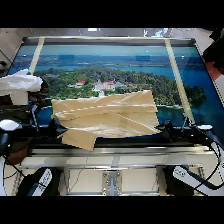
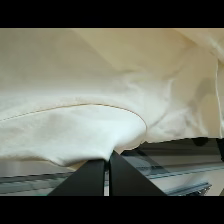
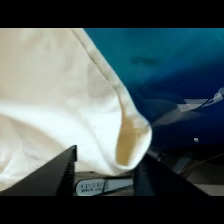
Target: Fold the shirts.
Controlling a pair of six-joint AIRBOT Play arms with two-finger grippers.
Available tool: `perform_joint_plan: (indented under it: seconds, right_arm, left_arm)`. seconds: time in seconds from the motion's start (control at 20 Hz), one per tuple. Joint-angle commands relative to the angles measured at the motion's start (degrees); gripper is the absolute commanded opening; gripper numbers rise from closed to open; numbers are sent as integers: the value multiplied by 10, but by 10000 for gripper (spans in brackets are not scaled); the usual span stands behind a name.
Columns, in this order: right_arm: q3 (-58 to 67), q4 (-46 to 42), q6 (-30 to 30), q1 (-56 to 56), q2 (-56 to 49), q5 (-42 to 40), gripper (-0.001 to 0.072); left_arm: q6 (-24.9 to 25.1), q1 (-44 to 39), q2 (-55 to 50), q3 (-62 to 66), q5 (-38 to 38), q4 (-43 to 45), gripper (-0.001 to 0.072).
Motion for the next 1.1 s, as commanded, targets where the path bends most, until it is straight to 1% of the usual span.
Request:
perform_joint_plan:
  seconds: [0.0,0.05,0.15,0.2,0.3,0.5,0.65,0.7,0.8,0.9,0.95,1.05]
  right_arm:
    - [-3,20,13,1,-1,-41,187]
    - [-3,36,1,1,0,-38,13]
    - [5,73,-58,1,3,4,11]
    - [17,77,-70,1,10,40,10]
    - [47,63,-68,1,40,102,10]
    - [127,53,-13,2,136,181,9]
    - [192,12,29,57,158,181,8]
    - [211,-15,41,89,156,171,8]
    - [246,-59,71,137,141,112,8]
    - [282,-73,72,170,97,75,8]
    - [298,-76,72,184,67,69,8]
    - [328,-95,72,208,-8,58,7]
  left_arm:
    - [0,1,1,1,4,0,11]
    - [0,1,1,1,4,0,11]
    - [0,1,5,6,3,0,11]
    - [0,1,14,12,-3,0,11]
    - [0,16,46,28,-11,1,10]
    - [-4,109,101,68,-27,1,9]
    - [17,96,78,92,-26,7,7]
    - [18,86,64,99,-23,29,8]
    - [18,60,23,125,22,86,8]
    - [48,16,-48,178,66,113,8]
    - [48,-11,-89,209,88,132,8]
    - [45,-71,-181,276,132,203,8]
